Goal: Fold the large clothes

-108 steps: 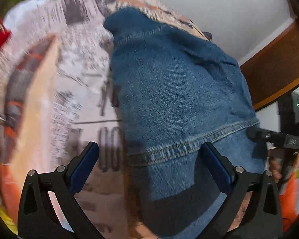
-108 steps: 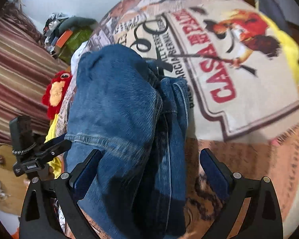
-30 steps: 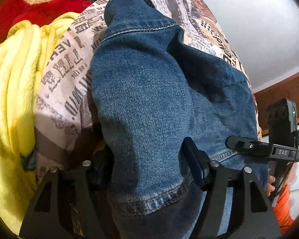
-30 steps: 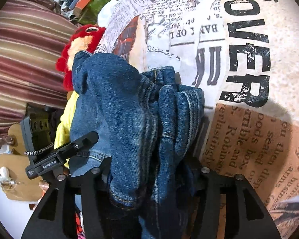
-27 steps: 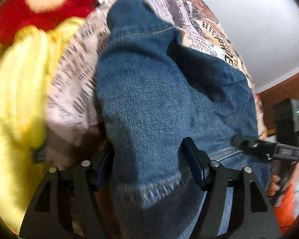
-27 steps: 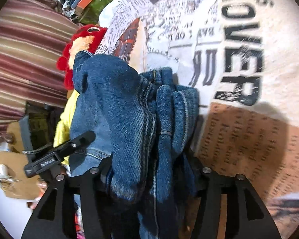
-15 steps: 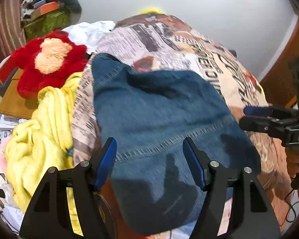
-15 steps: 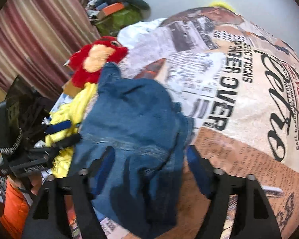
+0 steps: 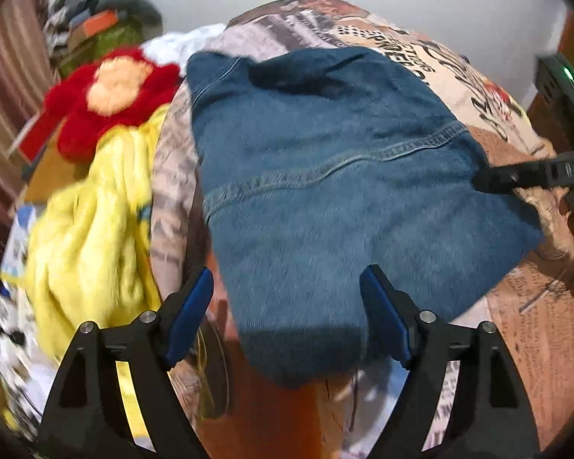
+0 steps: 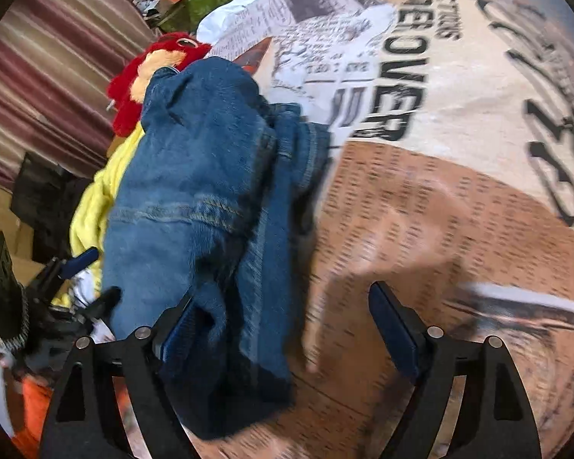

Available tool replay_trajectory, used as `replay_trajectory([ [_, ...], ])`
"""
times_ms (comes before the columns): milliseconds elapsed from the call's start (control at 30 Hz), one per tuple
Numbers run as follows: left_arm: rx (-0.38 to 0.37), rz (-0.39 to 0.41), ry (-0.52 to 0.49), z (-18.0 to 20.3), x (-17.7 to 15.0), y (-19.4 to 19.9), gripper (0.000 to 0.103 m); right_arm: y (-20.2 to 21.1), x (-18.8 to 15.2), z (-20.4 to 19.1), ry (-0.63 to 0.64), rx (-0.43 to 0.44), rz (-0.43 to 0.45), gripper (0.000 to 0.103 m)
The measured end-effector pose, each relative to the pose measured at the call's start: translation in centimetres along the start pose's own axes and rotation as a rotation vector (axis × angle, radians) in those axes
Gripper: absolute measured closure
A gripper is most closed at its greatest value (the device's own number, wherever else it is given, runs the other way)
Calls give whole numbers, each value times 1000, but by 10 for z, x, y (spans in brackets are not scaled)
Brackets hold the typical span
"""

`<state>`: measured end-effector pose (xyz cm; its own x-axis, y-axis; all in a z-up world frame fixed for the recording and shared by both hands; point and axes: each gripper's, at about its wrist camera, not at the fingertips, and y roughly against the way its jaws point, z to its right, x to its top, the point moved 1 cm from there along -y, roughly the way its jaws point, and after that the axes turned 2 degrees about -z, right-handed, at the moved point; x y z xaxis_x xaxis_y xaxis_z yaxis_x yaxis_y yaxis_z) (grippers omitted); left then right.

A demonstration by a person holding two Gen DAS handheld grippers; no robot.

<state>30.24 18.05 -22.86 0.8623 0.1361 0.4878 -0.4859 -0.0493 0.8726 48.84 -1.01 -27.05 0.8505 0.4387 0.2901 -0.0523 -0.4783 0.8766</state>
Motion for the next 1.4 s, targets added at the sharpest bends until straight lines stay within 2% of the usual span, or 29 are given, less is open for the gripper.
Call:
replay_trajectory([
  [67,-32,-8,51,-9,-6,3,22,14,-11,4,22,-67,33,20],
  [133,-52,-18,95,-16,-12,8,22,25,-21,8,26,-192,43,20],
  [167,-47,-18,105,-15,-14,12,22,31,-27,11,30,-265,46,21],
  [200,-33,-17,109,-15,-17,16,23,37,-32,11,36,-290,56,21],
  [300,5,32,104,-11,-17,39,23,69,-46,6,48,-260,127,21],
  [433,-4,149,113,-4,-9,84,23,120,-57,-27,75,-207,278,21],
  [633,-41,407,105,15,0,183,23,195,-71,-106,175,-101,529,21],
  [767,-42,570,71,31,-4,242,23,244,-96,-150,225,-33,698,21],
  [967,-31,774,28,53,-33,311,23,289,-137,-191,260,-21,873,21],
  [1167,7,874,19,66,-65,341,23,297,-174,-212,271,-42,944,21],
  [1267,19,888,21,69,-75,346,21,300,-193,-219,263,-57,968,21],
  [1333,20,885,31,69,-78,346,8,299,-199,-220,256,-62,967,20],
  [1400,30,886,44,68,-81,345,4,301,-205,-219,241,-81,974,17],
])
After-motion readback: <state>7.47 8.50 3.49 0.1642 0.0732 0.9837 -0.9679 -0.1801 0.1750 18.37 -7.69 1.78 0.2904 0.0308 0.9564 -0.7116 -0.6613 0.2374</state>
